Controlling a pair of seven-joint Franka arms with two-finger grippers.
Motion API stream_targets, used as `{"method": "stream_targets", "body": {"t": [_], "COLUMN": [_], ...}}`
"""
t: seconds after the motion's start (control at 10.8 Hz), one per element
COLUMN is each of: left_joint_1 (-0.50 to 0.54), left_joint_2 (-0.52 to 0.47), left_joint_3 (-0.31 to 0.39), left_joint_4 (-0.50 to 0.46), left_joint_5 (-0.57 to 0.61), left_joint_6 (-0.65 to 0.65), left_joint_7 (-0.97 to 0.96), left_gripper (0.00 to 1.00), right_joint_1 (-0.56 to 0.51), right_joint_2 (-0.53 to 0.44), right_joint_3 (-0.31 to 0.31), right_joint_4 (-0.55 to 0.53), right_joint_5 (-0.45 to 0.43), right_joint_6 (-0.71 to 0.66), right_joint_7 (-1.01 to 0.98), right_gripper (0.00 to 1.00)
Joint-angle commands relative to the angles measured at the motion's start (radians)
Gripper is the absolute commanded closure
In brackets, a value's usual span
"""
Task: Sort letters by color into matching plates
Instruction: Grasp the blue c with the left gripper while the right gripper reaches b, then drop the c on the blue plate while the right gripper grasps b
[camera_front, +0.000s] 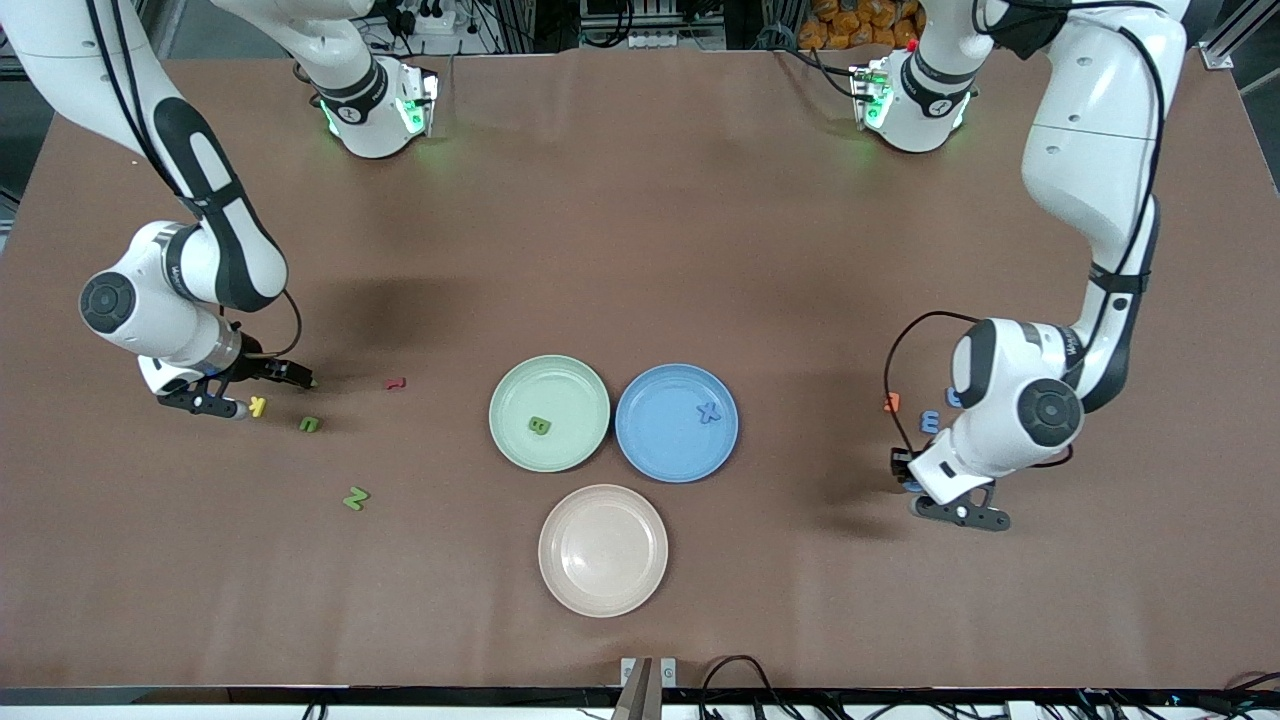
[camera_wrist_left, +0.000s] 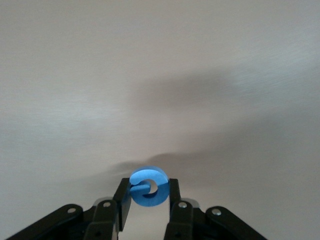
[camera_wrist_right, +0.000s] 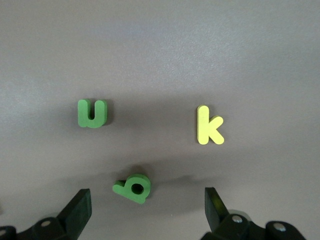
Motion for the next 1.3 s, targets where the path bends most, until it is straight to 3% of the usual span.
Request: {"method": "stream_targets", "body": {"t": [0.0,0.74,1.21], "left_joint_1": [-0.101,-0.305,-0.419], "left_joint_2": [-0.029,-0.055,-0.049], "left_joint_3": [0.010,0.008,0.008], "left_joint_4": [-0.004,0.002,0.014], "left_joint_5": [-0.017,-0.014,-0.016], "left_joint_6": [-0.010,-0.030,-0.028], "left_joint_7": [-0.196,-0.555,-0.736], "left_gripper": [1.00,1.00,1.00], "right_joint_1": [-0.003,0.017,0.025], "right_joint_2": [0.017,0.020,0.013], "right_joint_3": [0.012,0.012,0.014], "right_joint_4": [-0.023,-0.077,-0.083], "right_joint_5": [-0.003,-0.003,-0.003], "right_joint_6": [0.055,0.122,0.123], "right_joint_7": [-0.004,-0.002,-0.002], "right_gripper": [0.00,0.00,0.25]}}
